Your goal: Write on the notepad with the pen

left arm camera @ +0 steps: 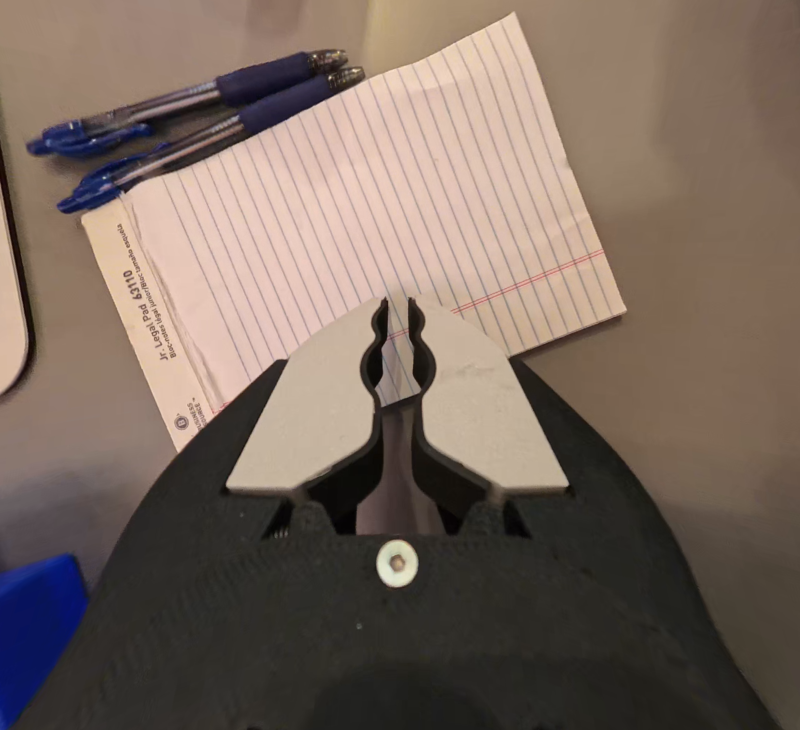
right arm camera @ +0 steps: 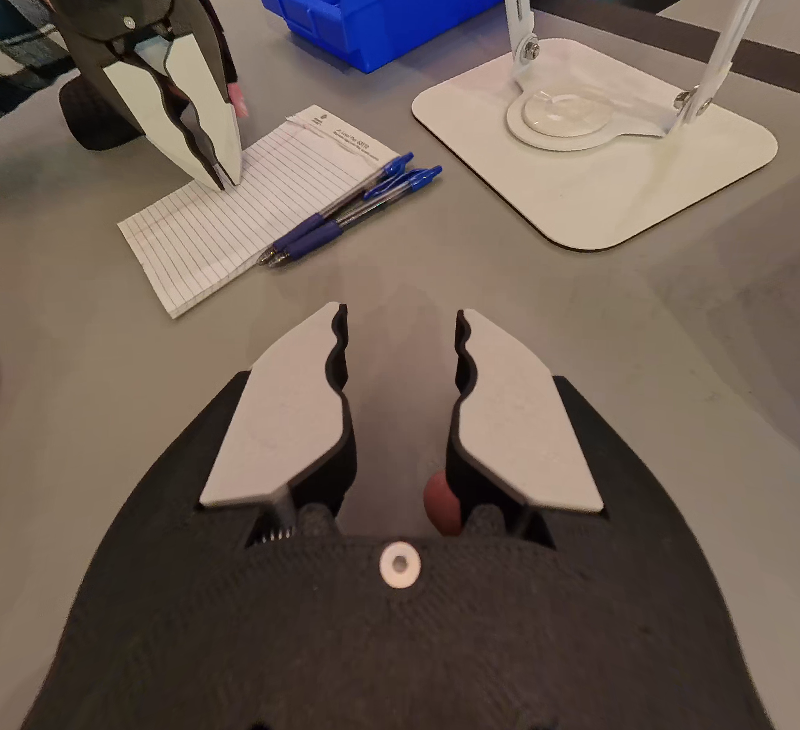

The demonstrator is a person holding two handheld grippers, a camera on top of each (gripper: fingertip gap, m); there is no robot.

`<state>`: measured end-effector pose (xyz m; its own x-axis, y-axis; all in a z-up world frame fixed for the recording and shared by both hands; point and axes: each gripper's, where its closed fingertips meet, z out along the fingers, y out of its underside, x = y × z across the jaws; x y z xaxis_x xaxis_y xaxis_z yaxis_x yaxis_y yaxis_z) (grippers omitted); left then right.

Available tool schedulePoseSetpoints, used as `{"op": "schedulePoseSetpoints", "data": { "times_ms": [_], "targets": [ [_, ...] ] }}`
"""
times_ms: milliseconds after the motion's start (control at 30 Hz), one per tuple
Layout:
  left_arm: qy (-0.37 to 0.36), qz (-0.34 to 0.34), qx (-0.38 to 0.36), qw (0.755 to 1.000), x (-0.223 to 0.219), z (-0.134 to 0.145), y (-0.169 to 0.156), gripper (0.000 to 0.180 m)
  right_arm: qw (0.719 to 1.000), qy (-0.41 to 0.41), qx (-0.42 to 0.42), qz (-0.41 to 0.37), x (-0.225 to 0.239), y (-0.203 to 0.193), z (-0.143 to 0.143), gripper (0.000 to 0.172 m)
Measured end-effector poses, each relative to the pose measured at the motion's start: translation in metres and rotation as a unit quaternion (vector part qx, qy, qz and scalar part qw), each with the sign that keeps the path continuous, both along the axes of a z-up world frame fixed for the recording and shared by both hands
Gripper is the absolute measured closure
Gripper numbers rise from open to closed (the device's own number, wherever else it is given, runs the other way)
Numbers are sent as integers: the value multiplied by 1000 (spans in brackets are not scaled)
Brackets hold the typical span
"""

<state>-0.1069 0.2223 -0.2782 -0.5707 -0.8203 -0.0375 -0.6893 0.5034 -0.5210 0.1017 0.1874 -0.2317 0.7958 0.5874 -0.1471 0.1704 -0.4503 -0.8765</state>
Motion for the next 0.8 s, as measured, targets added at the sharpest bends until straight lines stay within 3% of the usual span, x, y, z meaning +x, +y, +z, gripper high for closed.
{"op": "schedulePoseSetpoints", "data": {
  "times_ms": [433,800],
  "targets": [
    [-24,-68,-15,997,71,0,-47,172,1000,-5,4,-15,25,-1,0,124],
    [-22,-17,-28,999,54,1,-27,174,1000,-8,-1,-21,38,-2,-2,124]
  ]
}}
